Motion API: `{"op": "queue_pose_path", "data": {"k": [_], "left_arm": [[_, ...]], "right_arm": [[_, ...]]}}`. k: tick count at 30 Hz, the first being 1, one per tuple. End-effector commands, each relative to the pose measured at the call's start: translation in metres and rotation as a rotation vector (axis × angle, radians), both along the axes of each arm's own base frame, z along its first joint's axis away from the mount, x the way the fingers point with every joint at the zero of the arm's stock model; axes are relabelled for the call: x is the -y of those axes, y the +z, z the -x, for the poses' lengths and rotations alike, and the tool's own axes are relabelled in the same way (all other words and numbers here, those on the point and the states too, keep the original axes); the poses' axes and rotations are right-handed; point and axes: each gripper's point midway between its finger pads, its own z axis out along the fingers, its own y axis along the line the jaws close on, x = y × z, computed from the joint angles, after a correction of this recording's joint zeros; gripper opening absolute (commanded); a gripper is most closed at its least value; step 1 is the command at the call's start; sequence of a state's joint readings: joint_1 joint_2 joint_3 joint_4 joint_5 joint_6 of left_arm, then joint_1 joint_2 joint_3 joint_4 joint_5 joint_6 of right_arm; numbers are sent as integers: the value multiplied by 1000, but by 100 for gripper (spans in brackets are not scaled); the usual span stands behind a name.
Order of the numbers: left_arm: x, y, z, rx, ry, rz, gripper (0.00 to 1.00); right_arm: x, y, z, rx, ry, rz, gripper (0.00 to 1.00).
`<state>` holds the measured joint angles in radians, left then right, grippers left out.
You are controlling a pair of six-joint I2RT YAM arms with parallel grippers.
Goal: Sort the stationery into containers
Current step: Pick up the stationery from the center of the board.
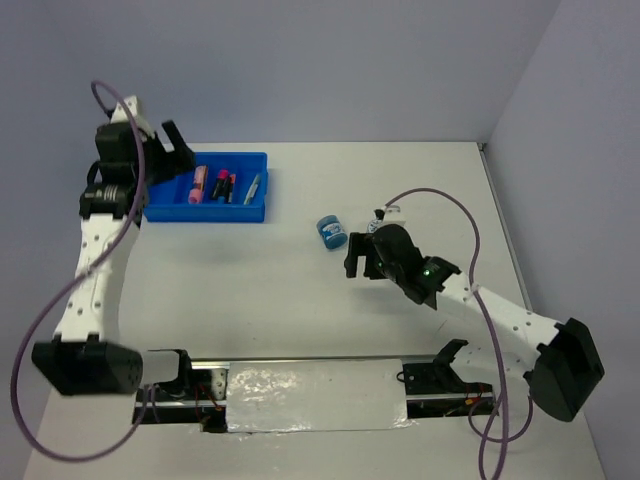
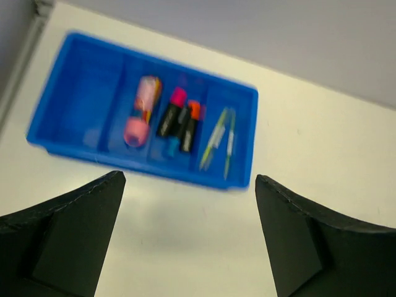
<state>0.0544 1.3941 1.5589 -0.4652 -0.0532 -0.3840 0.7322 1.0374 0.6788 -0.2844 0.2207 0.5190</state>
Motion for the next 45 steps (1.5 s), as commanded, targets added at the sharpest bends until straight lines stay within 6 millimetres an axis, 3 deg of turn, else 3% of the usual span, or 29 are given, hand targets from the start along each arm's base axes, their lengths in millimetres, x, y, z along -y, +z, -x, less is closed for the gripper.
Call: {"op": "queue_pose_path", "data": {"k": [1,2,4,7,9,10,12,13,15,16,18,19,20,21,22,23,24,25,27,29,35,41,45], "left_arm": [[28,-43,52,-70,-106,71,99],[36,-65,72,-84,-136,79,99],[56,-90,91,-92,-222,87,99],[81,-108,103,-128,-260,80,99],[114,-113,109,-148,-320,102,99],[141,-115,114,-145,-383,100,99],[174,-118,105,-136,-420,114,99],[206,-124,102,-156,-469,91,99],[248,-108,87,-101,-557,99,99],[282,-128,86,-147,-650,91,99],[324,-104,71,-37,-744,73,99],[340,-127,58,-63,-774,26,99],[352,-131,51,-65,-794,6,99],[371,-107,40,-16,-818,1,99],[386,-139,30,-69,-854,-49,99],[397,-142,23,-69,-866,-66,99],[413,-124,16,-34,-886,-71,99],[425,-154,8,-72,-907,-114,99],[448,-170,-4,-75,-931,-138,99],[460,-169,-17,-50,-916,-167,99],[494,-202,-13,-35,-926,-243,99],[501,-230,0,-72,-942,-297,99],[494,-245,-1,-101,-918,-331,99]], "right_arm": [[24,10,-27,-9,-131,87,100],[29,8,-29,-20,-156,110,100],[37,8,-31,-24,-204,112,100],[55,18,-27,18,-297,60,100],[77,17,-24,6,-393,42,100],[87,30,-21,44,-430,13,100],[101,34,-12,61,-487,-19,100],[108,50,-6,110,-507,-68,100],[118,59,4,131,-537,-103,100],[125,72,10,168,-549,-142,100],[136,84,21,186,-573,-149,100],[145,97,30,215,-585,-163,100],[149,102,34,228,-589,-170,100],[153,107,39,241,-588,-175,100],[159,115,46,266,-585,-188,100],[160,118,50,273,-579,-196,100],[161,120,54,275,-569,-199,100],[162,120,57,274,-558,-193,100],[163,126,64,290,-537,-220,100],[162,129,69,307,-514,-235,100],[149,127,73,304,-422,-247,100],[139,121,72,295,-367,-256,100],[133,121,71,298,-340,-267,100]]}}
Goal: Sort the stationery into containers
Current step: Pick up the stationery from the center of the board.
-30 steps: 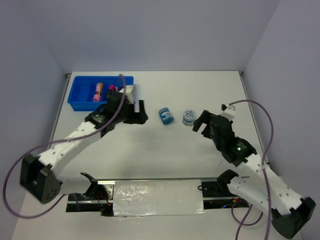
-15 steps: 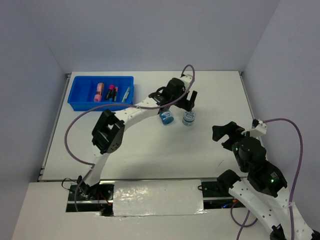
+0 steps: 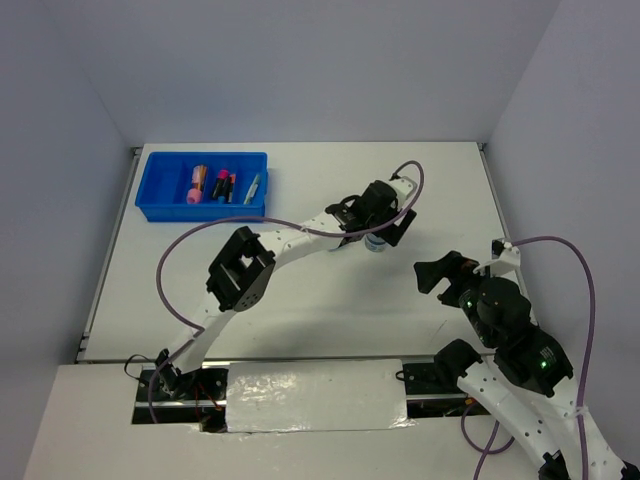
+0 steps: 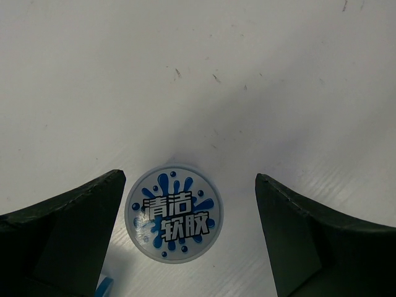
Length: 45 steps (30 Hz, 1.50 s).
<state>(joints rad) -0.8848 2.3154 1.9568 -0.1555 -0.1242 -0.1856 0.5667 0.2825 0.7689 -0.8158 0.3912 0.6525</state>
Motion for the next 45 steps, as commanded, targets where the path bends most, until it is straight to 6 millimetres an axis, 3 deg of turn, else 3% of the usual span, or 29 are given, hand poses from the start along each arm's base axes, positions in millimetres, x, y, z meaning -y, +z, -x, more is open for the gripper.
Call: {"op": "queue_pose_path", "data": {"k": [1,10,15,18,19,21,22,24,25,26,28,31,32,34,35,36,37,39,40,42,43,45], "left_arm": [[-6,-7,-14,43,36,-30,99],[-13,-26,-12,28,52,-65,99],[-14,-39,-7,3,41,-73,93],[-13,-40,-4,-5,27,-64,80],[-12,-36,-3,-3,20,-56,70],[-10,-35,-1,-7,6,-55,59],[-11,-37,-1,-14,5,-61,45],[-8,-34,0,-19,-5,-55,25],[-7,-29,1,-20,-7,-50,8],[-6,-19,1,-14,-11,-30,0],[-5,-1,1,2,-8,-1,0],[-7,52,-3,66,10,64,0],[-13,80,-8,95,30,99,0],[-24,114,-16,123,61,142,0],[-41,141,-27,151,110,177,0],[-54,153,-35,167,150,192,0],[-82,174,-50,190,221,204,0],[-129,187,-73,212,393,187,0],[-174,190,-92,206,504,156,0],[-232,201,-108,199,683,168,0],[-284,200,-124,193,796,160,0],[-339,204,-129,176,913,183,0]], "right_arm": [[-7,9,-2,45,36,-16,100],[-8,13,-1,62,51,-18,100],[-11,12,-1,63,63,-18,100],[-10,13,-2,65,62,-16,100],[-10,13,-2,66,61,-15,100],[-11,14,-2,69,63,-15,100],[-11,14,-2,69,63,-15,100],[-10,15,-2,74,62,-16,100],[-10,15,-2,74,59,-14,100],[-10,15,-2,74,59,-13,100],[-10,17,-3,79,60,-13,100],[-11,18,-4,79,64,-11,100],[-11,18,-4,81,66,-9,100],[-12,18,-5,82,67,-10,100],[-13,19,-5,86,70,-12,100],[-14,18,-5,86,77,-16,100],[-15,18,-5,87,80,-17,100],[-17,19,-5,92,91,-23,100],[-18,19,-5,93,95,-25,100],[-19,20,-5,102,100,-29,100],[-21,20,-5,104,110,-29,100],[-23,20,-5,111,121,-33,100]]}}
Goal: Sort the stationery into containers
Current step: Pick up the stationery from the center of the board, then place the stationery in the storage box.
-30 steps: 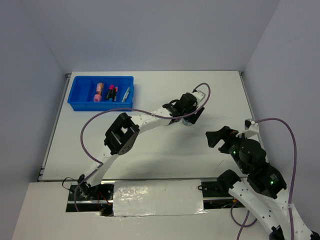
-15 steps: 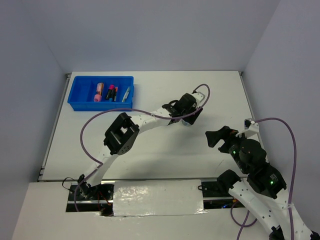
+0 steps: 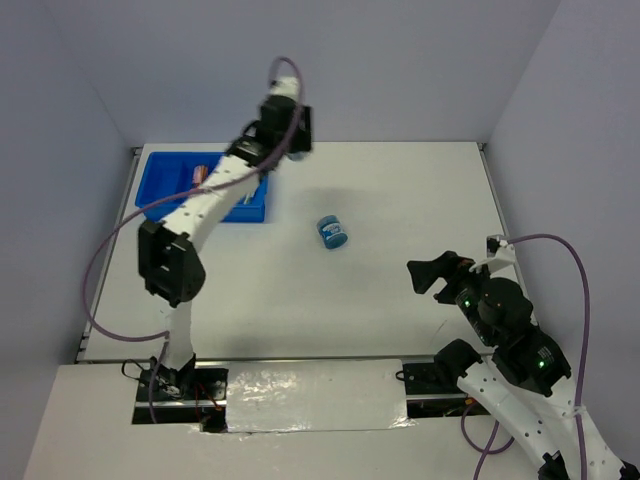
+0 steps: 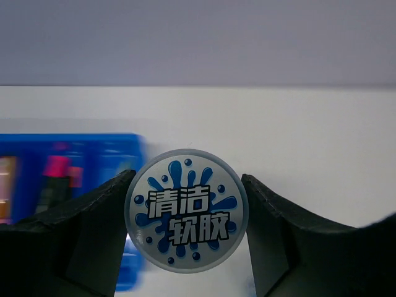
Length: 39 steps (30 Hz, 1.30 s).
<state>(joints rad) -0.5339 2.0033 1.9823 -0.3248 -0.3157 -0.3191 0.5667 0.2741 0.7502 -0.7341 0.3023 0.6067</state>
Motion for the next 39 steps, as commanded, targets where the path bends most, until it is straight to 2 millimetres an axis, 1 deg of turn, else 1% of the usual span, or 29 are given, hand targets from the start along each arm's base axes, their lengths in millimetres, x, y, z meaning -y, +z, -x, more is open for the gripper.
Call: {"op": "queue_pose_path", "data": {"k": [1,3,4,6,7,8,9,10,12,13,14,15,18,19,21,24,27,33,39], "left_arm": [[-166,33,-24,17,410,58,0],[-206,33,-30,17,461,72,0],[-241,29,-34,6,505,73,0],[-268,27,-41,1,520,96,0],[-287,20,-45,-16,524,126,0],[-308,20,-45,-16,548,142,0],[-318,21,-48,-5,554,158,0],[-338,14,-48,-14,561,180,0],[-351,5,-53,-16,550,224,0],[-367,3,-53,-14,569,240,0],[-371,-9,-56,-36,573,254,0],[-378,-15,-56,-44,583,256,0],[-385,-37,-57,-77,599,224,0],[-386,-42,-59,-78,600,213,0],[-390,-54,-57,-95,617,198,4],[-399,-67,-59,-107,631,168,5],[-405,-76,-60,-121,643,171,6],[-418,-83,-63,-125,669,137,10],[-422,-91,-68,-129,675,109,16]], "right_arm": [[-8,10,-3,53,38,-21,100],[-12,9,-4,59,54,-25,100],[-15,8,-4,58,71,-24,100],[-19,6,-6,60,82,-26,100],[-22,4,-7,58,95,-21,100],[-24,2,-9,58,102,-21,100],[-26,1,-10,56,107,-17,100],[-27,0,-11,55,111,-14,100],[-32,-4,-15,46,126,-5,100],[-33,-5,-15,44,132,-1,100],[-35,-7,-17,41,138,5,100],[-37,-8,-19,42,140,6,100],[-40,-10,-23,38,144,11,100],[-41,-11,-24,36,146,13,100],[-44,-12,-26,33,154,11,100],[-47,-16,-28,23,162,14,100],[-48,-17,-29,21,164,17,100],[-49,-18,-29,18,172,19,100],[-53,-20,-30,10,188,17,100]]}}
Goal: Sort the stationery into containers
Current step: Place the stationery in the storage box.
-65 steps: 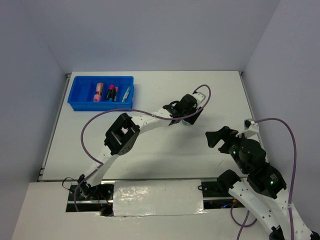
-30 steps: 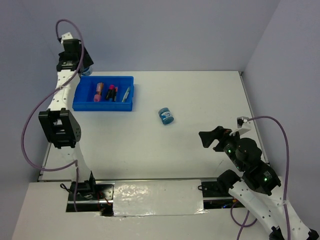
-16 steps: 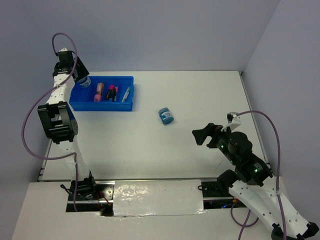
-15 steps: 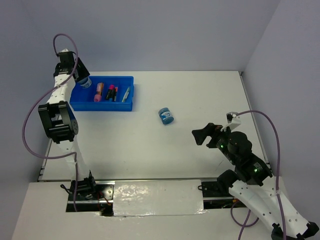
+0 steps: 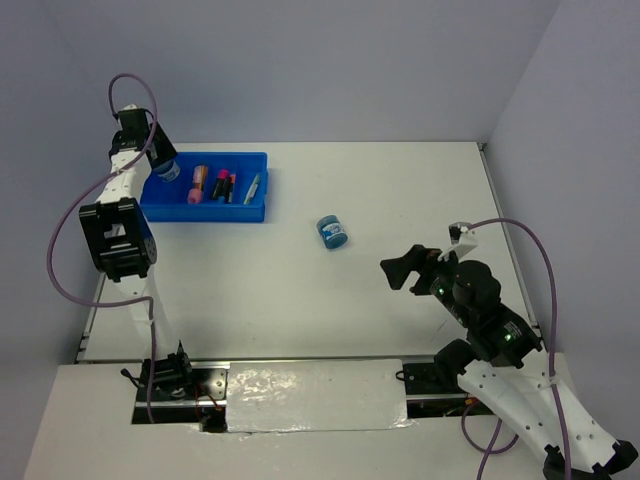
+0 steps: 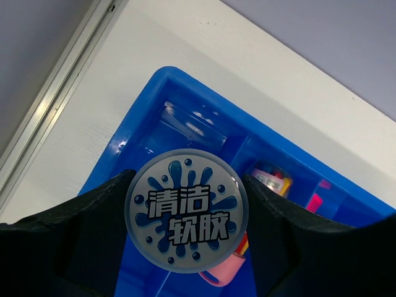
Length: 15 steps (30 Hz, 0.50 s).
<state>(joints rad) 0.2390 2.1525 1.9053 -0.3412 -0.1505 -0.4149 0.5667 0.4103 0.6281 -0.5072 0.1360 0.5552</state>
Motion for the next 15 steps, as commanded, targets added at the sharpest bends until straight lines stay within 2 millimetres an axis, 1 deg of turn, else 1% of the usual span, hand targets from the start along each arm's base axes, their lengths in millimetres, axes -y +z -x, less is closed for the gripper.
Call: {"op": "queue_pose_path", "data": {"k": [1,6,7,13,15], "left_arm": [[-12,35,-20,109,4,-68,17],[-17,32,-25,98,-2,-92,22],[-17,35,-27,105,-4,-94,23],[-20,37,-30,110,-3,-111,28],[-22,33,-30,96,1,-118,30]], "right_arm": [[-6,10,-6,44,19,-15,100],[-8,9,-6,41,30,-16,100],[-9,8,-6,39,32,-14,100],[-13,7,-7,34,51,-12,100],[-14,5,-8,33,54,-11,100]]}}
